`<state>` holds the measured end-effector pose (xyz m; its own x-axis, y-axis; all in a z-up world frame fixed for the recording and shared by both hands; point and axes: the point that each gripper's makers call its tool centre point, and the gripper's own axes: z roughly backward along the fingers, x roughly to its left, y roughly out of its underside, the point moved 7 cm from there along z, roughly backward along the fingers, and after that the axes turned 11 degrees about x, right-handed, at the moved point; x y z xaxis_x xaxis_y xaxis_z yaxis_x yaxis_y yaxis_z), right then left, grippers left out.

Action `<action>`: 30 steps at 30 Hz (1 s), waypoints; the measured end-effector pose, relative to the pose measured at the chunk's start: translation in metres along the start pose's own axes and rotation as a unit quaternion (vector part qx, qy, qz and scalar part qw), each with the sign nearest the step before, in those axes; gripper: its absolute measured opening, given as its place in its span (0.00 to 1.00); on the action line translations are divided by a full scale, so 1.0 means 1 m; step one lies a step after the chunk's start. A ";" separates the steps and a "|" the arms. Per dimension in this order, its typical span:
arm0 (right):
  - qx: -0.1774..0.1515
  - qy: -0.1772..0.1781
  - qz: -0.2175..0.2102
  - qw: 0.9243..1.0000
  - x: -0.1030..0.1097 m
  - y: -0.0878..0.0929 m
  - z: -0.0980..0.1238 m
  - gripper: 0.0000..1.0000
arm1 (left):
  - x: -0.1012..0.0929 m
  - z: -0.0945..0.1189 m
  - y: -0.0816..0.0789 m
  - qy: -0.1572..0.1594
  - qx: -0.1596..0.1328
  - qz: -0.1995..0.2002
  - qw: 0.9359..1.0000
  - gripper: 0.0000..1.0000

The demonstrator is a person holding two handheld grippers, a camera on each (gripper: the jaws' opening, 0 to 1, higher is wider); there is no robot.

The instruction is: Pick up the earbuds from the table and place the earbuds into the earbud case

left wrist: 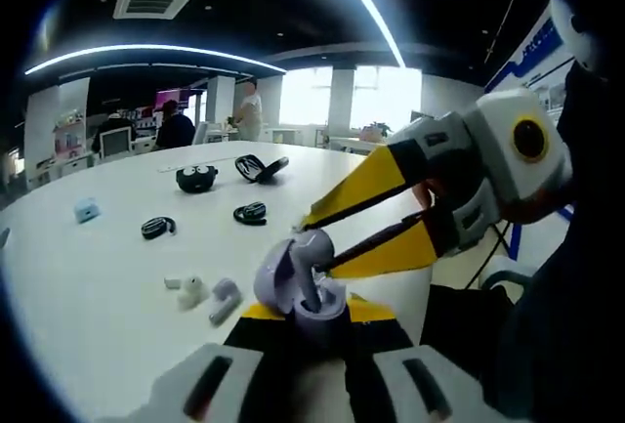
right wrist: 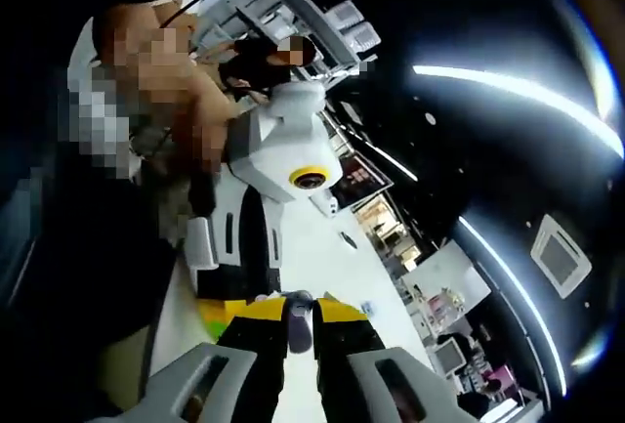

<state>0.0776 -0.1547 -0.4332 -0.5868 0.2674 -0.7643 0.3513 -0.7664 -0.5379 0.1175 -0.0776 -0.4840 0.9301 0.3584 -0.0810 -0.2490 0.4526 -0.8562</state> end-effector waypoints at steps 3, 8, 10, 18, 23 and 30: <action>-0.001 0.011 0.014 1.000 -0.001 -0.001 0.002 0.09 | 0.000 0.000 0.000 0.000 0.000 0.000 1.000 0.20; 0.002 0.026 0.042 0.999 0.000 0.000 0.002 0.09 | 0.000 0.000 0.000 0.000 -0.001 0.001 1.000 0.20; 0.004 0.026 0.048 0.998 0.003 0.001 0.001 0.09 | 0.000 0.000 0.000 -0.001 0.000 -0.001 1.000 0.20; 0.009 0.030 0.053 0.998 0.007 0.004 0.000 0.09 | -0.001 0.000 0.000 -0.001 0.001 -0.002 1.000 0.20; 0.009 0.014 0.045 0.999 0.008 0.003 0.000 0.09 | -0.001 0.000 0.000 -0.002 0.002 -0.004 1.000 0.20; 0.009 -0.010 0.024 1.000 0.007 0.003 0.000 0.09 | -0.001 0.000 0.000 -0.002 0.002 -0.004 1.000 0.20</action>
<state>0.0742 -0.1553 -0.4400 -0.5836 0.2186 -0.7820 0.3658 -0.7890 -0.4936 0.1171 -0.0781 -0.4841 0.9313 0.3570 -0.0718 -0.2419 0.4591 -0.8548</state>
